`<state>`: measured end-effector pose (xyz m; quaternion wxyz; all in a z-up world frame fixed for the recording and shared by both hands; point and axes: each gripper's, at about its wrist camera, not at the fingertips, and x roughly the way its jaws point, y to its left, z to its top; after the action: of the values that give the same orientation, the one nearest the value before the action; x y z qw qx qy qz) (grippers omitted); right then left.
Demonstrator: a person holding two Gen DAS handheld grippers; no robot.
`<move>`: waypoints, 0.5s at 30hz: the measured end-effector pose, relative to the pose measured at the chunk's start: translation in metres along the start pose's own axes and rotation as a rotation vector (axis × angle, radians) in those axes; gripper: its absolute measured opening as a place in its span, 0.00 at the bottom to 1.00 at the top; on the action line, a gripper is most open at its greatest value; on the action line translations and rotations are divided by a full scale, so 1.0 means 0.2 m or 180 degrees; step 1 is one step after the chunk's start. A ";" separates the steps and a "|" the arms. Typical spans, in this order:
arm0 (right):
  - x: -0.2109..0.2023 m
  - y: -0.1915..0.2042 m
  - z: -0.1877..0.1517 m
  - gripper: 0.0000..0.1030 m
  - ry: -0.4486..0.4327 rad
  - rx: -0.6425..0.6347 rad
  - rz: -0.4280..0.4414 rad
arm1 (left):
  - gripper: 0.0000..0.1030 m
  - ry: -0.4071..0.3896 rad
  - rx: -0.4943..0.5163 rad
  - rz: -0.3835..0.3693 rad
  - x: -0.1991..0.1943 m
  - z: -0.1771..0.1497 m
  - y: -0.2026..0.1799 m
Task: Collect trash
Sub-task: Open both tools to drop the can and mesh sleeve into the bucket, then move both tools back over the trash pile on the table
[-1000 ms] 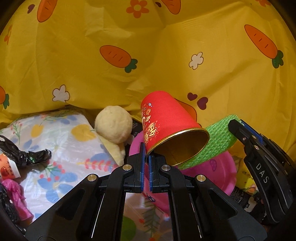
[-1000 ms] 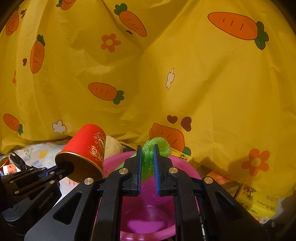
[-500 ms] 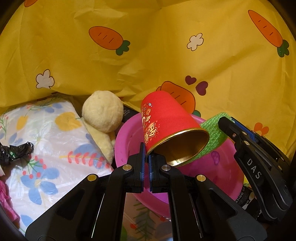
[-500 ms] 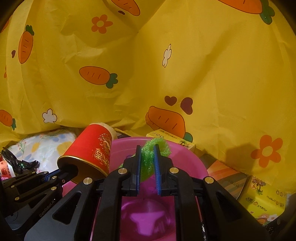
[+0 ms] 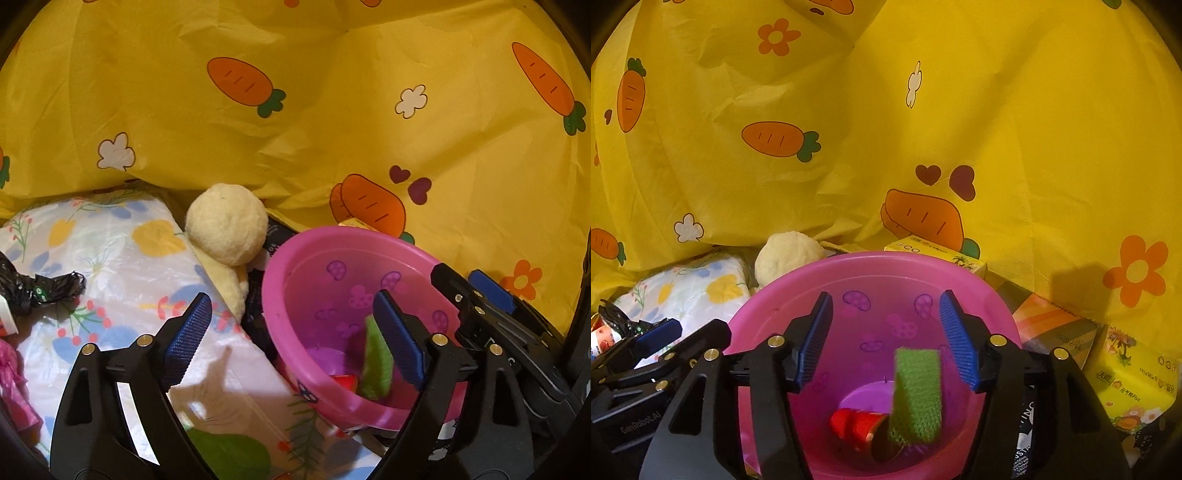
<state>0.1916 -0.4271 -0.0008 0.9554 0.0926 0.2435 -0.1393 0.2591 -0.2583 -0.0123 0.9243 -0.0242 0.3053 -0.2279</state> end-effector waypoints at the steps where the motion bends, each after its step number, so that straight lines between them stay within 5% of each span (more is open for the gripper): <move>1: 0.00 0.01 -0.01 0.62 0.0007 -0.0005 -0.0002 | 0.88 -0.0007 -0.0017 0.0035 -0.01 0.00 0.01; 6: -0.03 0.04 -0.03 0.77 -0.0014 -0.0050 -0.0018 | 0.91 -0.0006 -0.0084 0.0111 -0.05 -0.02 0.07; 15: -0.13 0.07 -0.04 0.86 -0.0103 -0.0083 -0.0116 | 0.92 -0.0071 -0.0132 0.0179 -0.17 -0.06 0.12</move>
<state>0.1704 -0.4067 0.0055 0.9576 0.0735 0.2314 -0.1550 0.2380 -0.2215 -0.0072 0.9330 -0.0372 0.3002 -0.1952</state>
